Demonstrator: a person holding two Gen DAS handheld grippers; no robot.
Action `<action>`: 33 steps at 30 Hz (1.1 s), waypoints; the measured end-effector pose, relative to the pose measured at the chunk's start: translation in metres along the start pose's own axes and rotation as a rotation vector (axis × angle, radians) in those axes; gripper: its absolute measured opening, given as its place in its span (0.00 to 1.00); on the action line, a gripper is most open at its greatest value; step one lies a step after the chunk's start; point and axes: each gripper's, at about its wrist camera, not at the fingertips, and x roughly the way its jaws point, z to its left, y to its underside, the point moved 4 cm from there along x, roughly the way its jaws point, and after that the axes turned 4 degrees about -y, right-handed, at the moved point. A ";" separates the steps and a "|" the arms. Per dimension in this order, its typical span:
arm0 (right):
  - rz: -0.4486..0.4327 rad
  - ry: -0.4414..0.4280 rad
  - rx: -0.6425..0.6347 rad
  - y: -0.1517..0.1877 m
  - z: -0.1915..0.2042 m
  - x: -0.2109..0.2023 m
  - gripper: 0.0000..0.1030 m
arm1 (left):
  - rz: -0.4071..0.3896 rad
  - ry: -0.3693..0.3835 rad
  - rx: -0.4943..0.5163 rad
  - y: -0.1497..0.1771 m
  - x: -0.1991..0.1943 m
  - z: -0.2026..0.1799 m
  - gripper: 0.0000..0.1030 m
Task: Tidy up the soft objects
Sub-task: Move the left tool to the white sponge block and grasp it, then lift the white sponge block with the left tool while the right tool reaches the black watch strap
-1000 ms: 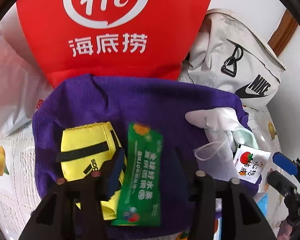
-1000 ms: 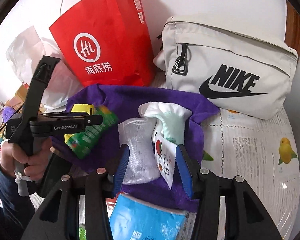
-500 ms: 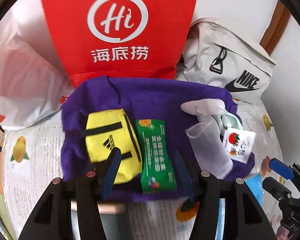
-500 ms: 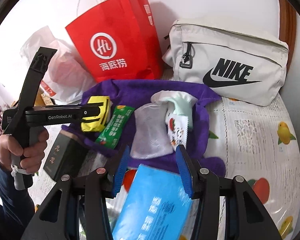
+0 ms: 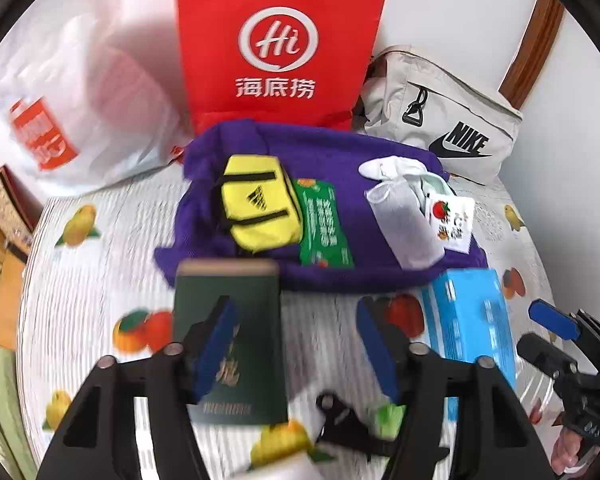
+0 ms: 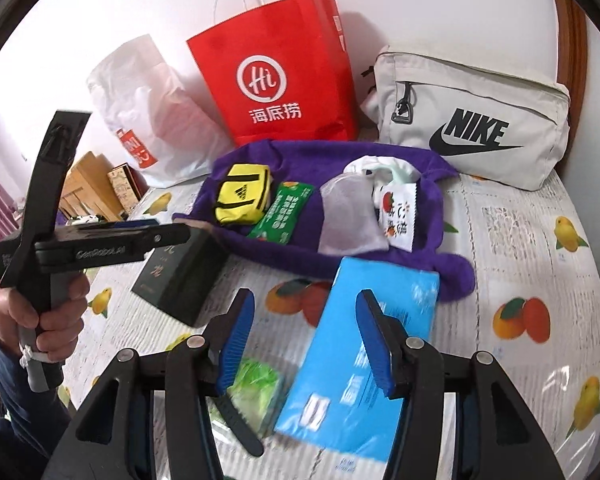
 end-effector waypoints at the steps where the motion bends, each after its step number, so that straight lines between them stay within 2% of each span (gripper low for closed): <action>1: 0.000 -0.004 0.001 0.004 0.002 -0.002 0.52 | 0.001 0.004 -0.005 0.007 -0.004 0.002 0.65; 3: 0.001 -0.013 0.006 0.011 0.007 -0.007 0.52 | 0.009 0.006 -0.007 0.021 -0.008 0.006 0.70; 9: 0.007 -0.021 0.001 0.029 0.017 -0.016 0.53 | 0.061 -0.020 -0.027 0.072 -0.011 0.017 0.72; 15: 0.026 -0.026 -0.008 0.049 0.024 -0.020 0.54 | 0.130 -0.022 -0.078 0.115 0.004 0.024 0.72; 19: 0.038 -0.023 -0.019 0.061 0.026 -0.023 0.54 | 0.149 -0.025 -0.088 0.131 0.011 0.022 0.73; 22: 0.045 -0.031 -0.012 0.069 0.028 -0.024 0.54 | 0.156 -0.050 -0.075 0.136 0.021 0.017 0.77; 23: 0.049 -0.032 -0.013 0.071 0.029 -0.023 0.55 | 0.153 -0.049 -0.079 0.137 0.023 0.015 0.81; 25: 0.060 -0.031 -0.023 0.077 0.031 -0.023 0.55 | 0.158 -0.025 -0.091 0.139 0.027 0.012 0.82; 28: 0.079 -0.032 -0.035 0.084 0.034 -0.019 0.55 | 0.189 -0.040 -0.054 0.144 0.034 0.007 0.82; 31: 0.098 -0.035 -0.038 0.090 0.036 -0.012 0.55 | 0.159 -0.048 -0.024 0.147 0.032 0.004 0.77; 32: 0.105 -0.036 -0.038 0.091 0.037 -0.010 0.55 | 0.155 -0.030 -0.029 0.147 0.030 0.005 0.74; 33: 0.112 -0.039 -0.039 0.092 0.038 -0.007 0.55 | 0.153 -0.015 -0.039 0.147 0.029 0.006 0.65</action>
